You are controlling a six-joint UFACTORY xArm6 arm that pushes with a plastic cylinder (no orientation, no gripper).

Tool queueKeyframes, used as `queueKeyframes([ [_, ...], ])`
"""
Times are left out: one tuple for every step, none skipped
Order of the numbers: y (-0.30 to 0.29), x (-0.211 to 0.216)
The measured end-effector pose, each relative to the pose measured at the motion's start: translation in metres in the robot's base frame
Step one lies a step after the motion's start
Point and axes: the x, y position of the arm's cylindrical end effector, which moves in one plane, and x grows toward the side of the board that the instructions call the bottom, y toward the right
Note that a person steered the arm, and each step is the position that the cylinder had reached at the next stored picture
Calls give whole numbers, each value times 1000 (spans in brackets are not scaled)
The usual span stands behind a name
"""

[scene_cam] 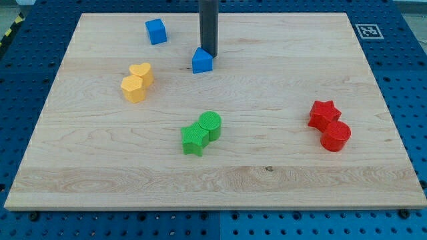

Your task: Slide the blue triangle to the right of the blue cube

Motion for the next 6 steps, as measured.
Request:
queueKeyframes([
  [34,30],
  [19,59],
  [-12,29],
  [-13,13],
  [-13,8],
  [-34,-1],
])
